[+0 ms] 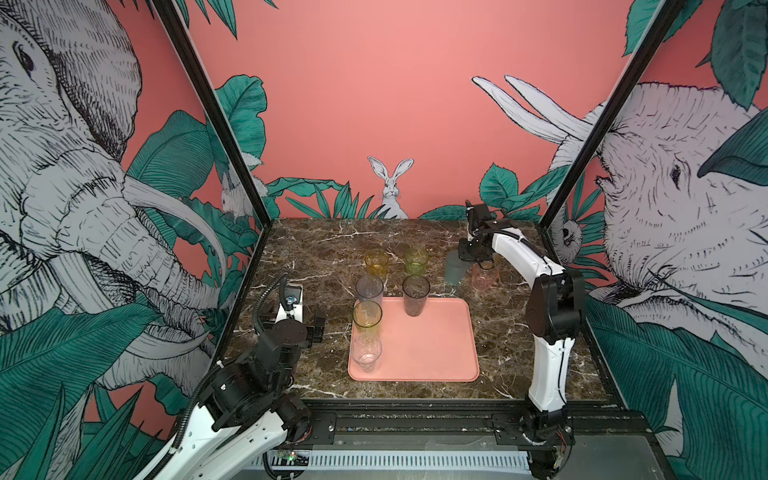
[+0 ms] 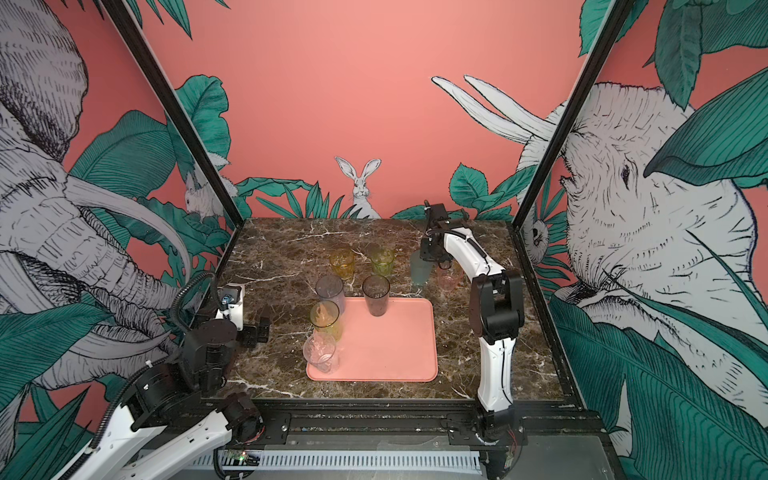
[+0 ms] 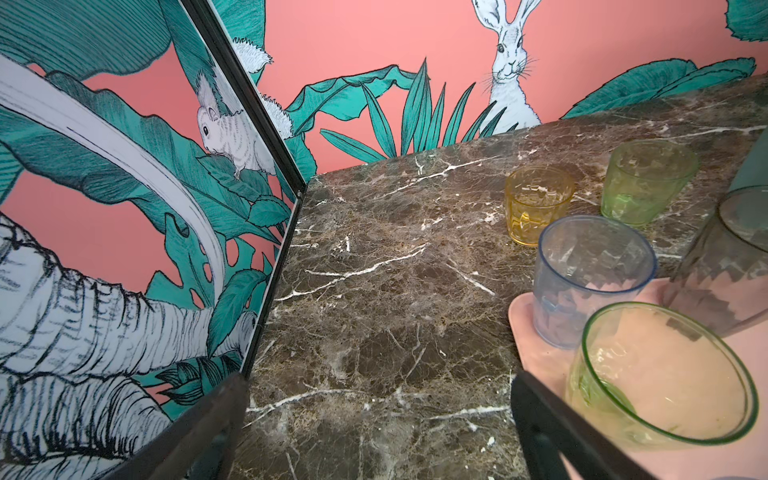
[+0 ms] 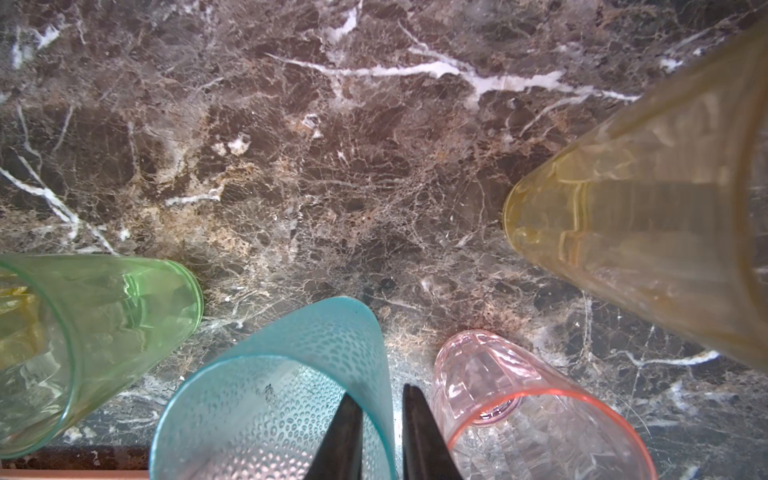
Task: Place the glasses into the tray
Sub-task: 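Lower the right gripper around the teal cup's rim and close it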
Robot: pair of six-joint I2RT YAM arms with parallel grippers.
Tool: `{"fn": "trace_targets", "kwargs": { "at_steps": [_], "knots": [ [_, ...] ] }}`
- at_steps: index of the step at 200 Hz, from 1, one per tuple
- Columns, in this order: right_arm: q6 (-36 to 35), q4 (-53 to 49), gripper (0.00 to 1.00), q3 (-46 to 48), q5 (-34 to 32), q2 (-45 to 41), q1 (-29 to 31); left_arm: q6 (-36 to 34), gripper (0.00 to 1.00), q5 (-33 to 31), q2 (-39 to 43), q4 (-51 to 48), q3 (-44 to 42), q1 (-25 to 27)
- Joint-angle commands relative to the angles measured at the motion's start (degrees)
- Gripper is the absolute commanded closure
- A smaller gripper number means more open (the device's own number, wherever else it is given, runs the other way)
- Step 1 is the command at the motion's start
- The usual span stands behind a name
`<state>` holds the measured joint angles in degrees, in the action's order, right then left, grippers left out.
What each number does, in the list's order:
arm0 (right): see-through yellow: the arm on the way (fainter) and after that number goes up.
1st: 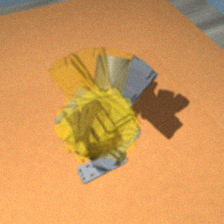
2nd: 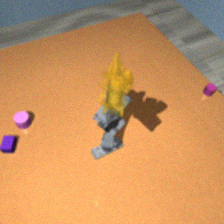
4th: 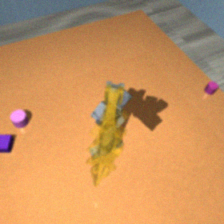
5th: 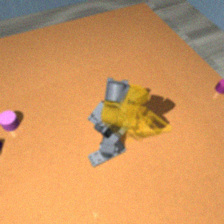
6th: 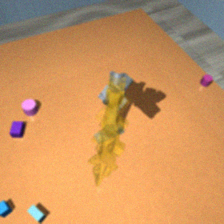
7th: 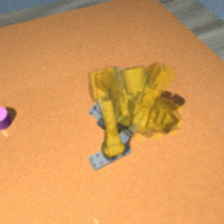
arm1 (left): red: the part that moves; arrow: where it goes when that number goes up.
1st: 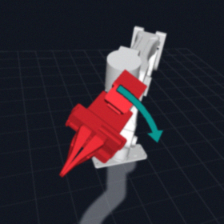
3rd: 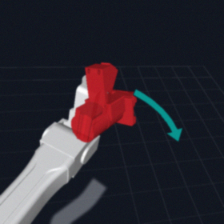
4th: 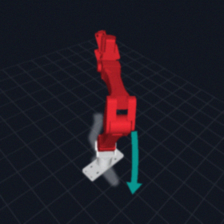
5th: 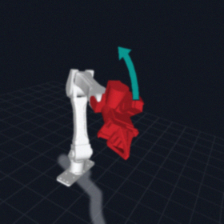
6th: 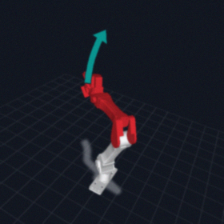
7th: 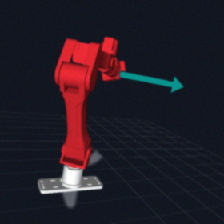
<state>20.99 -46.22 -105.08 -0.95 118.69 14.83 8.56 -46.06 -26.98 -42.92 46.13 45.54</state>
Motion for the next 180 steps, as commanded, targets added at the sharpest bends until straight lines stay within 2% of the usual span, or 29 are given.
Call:
{"fn": "trace_targets", "kwargs": {
  "at_steps": [1, 65, 131, 180],
  "knots": [
    [-0.16, -1.49, 0.81, -2.04, 0.26, 1.34, -0.32, 0.76, 0.01, -0.26, -0.30, 0.80, -0.01, -0.25],
    [-0.06, -1.96, 0.87, -3.18, 1.10, 2.37, -0.33, 0.68, 0.01, -0.26, -0.48, 0.90, 0.00, -0.28],
    [0.10, -2.25, 1.00, -2.95, 1.48, 1.72, -0.33, 0.67, 0.01, -0.34, -0.40, 0.80, -0.01, -0.27],
    [0.01, -3.47, 1.00, -2.91, 1.52, -1.02, -0.33, 0.85, 0.01, -0.34, -0.25, 0.69, -0.02, -0.27]
  ]
}}
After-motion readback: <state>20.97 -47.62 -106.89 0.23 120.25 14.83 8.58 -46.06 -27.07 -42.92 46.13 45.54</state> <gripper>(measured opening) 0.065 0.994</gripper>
